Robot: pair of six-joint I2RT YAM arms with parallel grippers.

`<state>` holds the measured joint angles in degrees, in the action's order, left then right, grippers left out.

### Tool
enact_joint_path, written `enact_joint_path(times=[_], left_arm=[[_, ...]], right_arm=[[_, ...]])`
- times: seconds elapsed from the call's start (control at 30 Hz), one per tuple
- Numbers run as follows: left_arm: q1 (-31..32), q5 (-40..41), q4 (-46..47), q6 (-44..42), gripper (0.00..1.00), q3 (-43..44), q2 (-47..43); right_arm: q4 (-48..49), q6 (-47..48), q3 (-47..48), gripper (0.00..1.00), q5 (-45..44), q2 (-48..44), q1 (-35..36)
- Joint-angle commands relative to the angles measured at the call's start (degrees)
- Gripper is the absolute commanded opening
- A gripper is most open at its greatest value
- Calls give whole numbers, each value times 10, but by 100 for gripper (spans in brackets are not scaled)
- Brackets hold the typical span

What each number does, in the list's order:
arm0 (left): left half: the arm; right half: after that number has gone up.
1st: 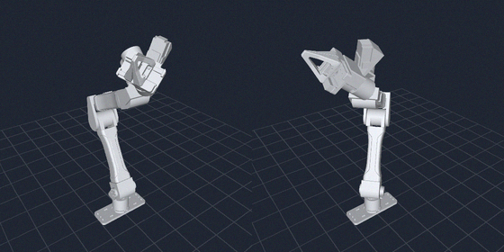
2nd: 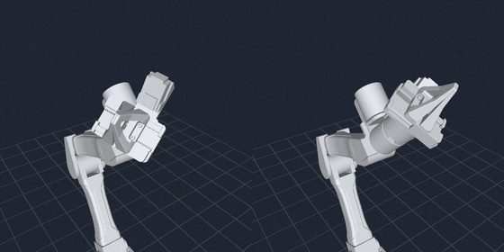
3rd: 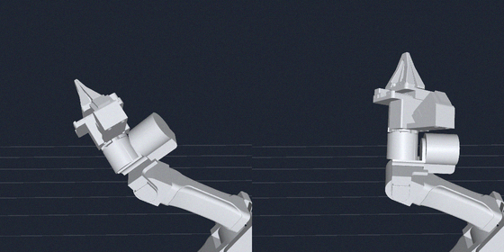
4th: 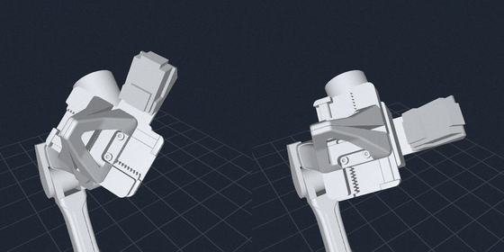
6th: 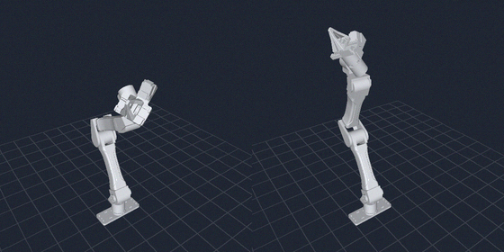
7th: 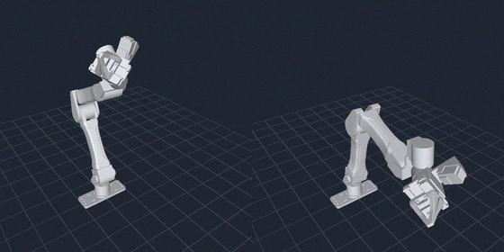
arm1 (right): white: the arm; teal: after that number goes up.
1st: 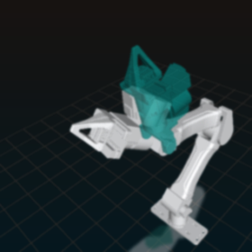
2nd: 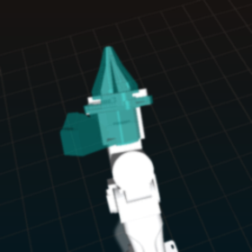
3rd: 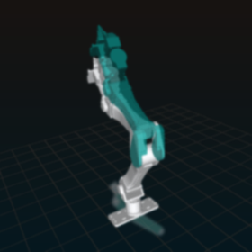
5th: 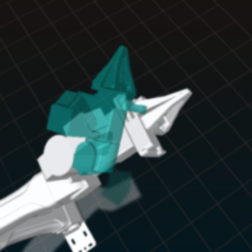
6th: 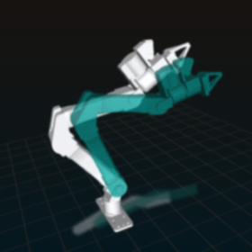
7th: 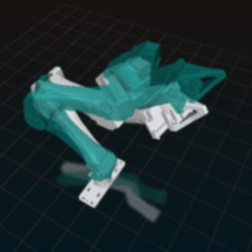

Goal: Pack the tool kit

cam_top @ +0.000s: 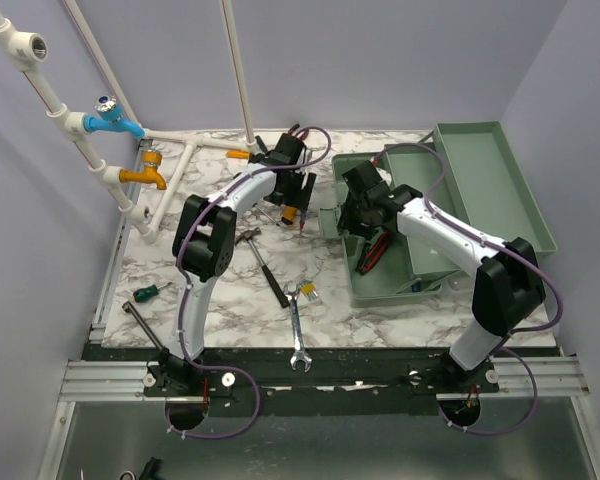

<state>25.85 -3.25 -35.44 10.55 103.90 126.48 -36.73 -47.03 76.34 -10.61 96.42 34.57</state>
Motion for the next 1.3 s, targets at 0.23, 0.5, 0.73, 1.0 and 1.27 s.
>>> enact_joint_path(times=[0.23,0.5,0.73,1.0,1.27], left_arm=[[-13,3,-262,-23,43,236,127],[-14,5,-247,-29,73,222,114],[-16,18,-175,-16,73,159,2],[-16,7,-194,-18,72,180,30],[-17,-3,-228,-18,61,203,106]], right_arm=[[-35,18,-26,1,-48,-65,-1],[-65,43,8,1,-107,-74,-2],[-88,58,43,1,-143,-82,-5],[-88,60,31,1,-146,-96,-12],[-82,61,26,1,-137,-98,-13]])
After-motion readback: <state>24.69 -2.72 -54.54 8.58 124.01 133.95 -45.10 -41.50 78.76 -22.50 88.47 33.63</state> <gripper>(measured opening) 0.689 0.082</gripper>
